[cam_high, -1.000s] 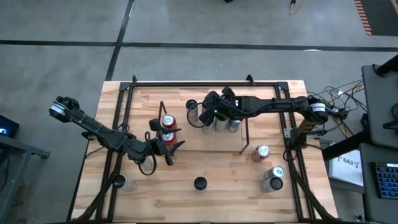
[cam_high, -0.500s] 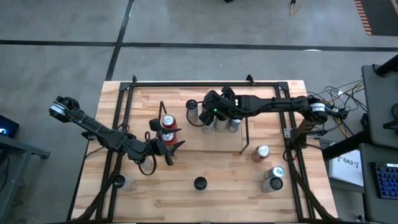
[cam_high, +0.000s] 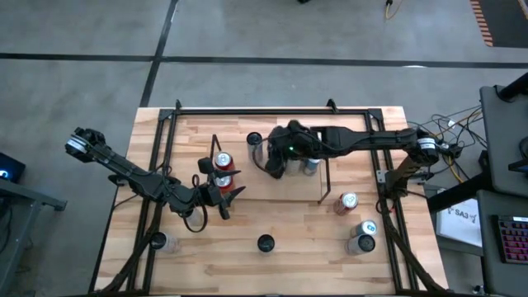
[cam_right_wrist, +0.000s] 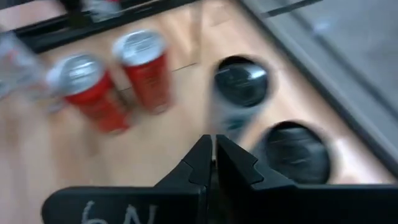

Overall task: Place canned beverage on shelf
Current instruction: Adjust the white and blue soda cans

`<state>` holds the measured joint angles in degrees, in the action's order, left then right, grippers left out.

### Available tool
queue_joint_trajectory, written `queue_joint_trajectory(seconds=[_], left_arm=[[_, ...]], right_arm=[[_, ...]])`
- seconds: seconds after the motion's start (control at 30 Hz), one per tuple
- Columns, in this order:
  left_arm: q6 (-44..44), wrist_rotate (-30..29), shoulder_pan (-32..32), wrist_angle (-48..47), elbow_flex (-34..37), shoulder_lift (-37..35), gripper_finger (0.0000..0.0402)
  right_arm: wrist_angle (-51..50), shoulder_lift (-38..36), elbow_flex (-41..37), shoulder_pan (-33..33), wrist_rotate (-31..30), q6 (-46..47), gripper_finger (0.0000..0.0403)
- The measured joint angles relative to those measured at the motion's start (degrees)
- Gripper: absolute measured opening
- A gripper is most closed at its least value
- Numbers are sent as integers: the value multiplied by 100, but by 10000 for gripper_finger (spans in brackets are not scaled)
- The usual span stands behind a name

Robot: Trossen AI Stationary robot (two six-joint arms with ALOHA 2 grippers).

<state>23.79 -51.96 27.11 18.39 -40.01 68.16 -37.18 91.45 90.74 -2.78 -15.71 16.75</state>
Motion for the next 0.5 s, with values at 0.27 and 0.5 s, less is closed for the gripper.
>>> queue_joint_trajectory(seconds=[0.27, 0.5], left_arm=[[-2, 0, -2, 0, 0, 0, 224], [-2, 0, 0, -2, 0, 0, 224]], right_arm=[[-178, 124, -49, 274, 223, 186, 13], [-198, 147, -166, 277, -87, 278, 13]])
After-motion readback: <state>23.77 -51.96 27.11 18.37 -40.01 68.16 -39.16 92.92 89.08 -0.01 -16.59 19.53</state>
